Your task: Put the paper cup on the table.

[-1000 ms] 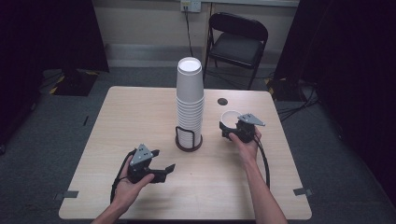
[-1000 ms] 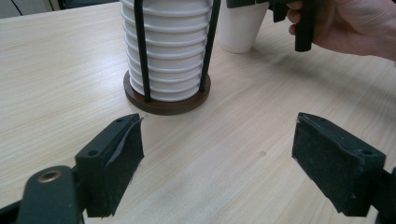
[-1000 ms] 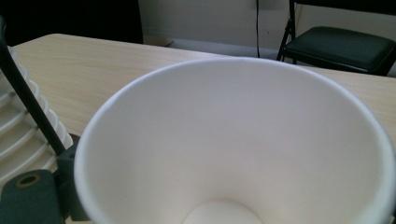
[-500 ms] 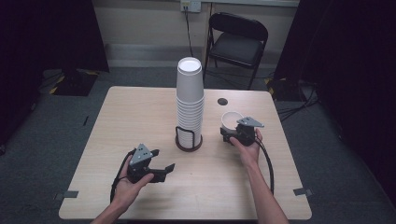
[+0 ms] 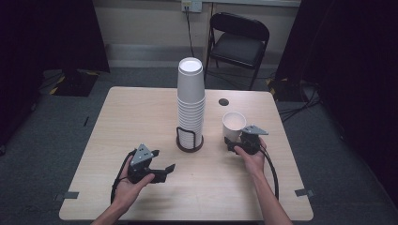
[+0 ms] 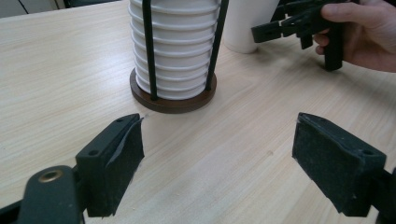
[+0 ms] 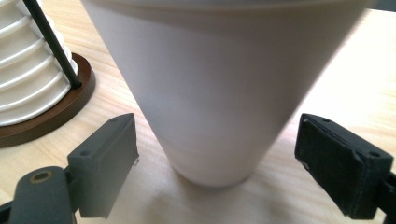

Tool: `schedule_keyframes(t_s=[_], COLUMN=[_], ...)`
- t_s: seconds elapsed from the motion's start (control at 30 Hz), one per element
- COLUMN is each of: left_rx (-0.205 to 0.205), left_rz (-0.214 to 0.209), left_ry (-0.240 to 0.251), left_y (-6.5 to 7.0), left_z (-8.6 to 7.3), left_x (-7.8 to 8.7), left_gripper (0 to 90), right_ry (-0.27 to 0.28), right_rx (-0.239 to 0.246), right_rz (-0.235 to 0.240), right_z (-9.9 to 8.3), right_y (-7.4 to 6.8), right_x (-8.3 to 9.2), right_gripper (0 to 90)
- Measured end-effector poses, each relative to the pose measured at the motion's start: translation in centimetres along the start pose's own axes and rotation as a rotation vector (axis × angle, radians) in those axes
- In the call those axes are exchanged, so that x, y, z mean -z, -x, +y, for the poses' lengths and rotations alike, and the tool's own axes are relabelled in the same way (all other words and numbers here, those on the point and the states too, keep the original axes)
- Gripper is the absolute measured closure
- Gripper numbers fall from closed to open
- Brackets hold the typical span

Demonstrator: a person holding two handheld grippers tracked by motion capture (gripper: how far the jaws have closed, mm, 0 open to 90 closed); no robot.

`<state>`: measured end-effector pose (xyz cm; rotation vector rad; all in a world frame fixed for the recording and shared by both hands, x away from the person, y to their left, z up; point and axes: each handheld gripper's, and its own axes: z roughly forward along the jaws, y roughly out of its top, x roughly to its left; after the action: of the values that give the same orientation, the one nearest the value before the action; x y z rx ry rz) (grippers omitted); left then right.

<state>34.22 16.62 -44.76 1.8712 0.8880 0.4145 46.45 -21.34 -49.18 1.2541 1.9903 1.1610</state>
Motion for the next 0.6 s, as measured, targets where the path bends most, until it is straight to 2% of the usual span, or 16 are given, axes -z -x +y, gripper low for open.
schedule_keyframes(t_s=[0.13, 0.2, 0.33, 0.47, 0.6], left_rx=[0.004, 0.001, 0.03, 0.027, 0.027], left_rz=[0.005, 0.013, 0.029, 0.034, 0.036], left_ry=[-0.005, -0.009, -0.016, -0.016, -0.016], left_y=[0.0, -0.2, -0.3, -0.5, -0.5], left_z=[0.0, -0.1, -0.2, -0.2, -0.2], left_x=[0.0, 0.0, 0.0, 0.0, 0.0], left_gripper=[16.5, 16.6, 16.8, 17.0, 17.2], right_ry=[-0.012, -0.001, 0.012, 0.022, 0.023], right_rx=[0.008, -0.01, -0.033, -0.035, -0.024], right_rz=[0.0, 0.009, 0.024, 0.038, 0.063], right_z=[-0.1, -0.1, 0.3, 0.6, 0.9], right_y=[0.0, -0.1, -0.2, -0.4, -1.3], right_x=[0.9, 1.6, 2.9, 3.8, 5.2], right_gripper=[13.5, 13.8, 13.9, 14.2, 14.5])
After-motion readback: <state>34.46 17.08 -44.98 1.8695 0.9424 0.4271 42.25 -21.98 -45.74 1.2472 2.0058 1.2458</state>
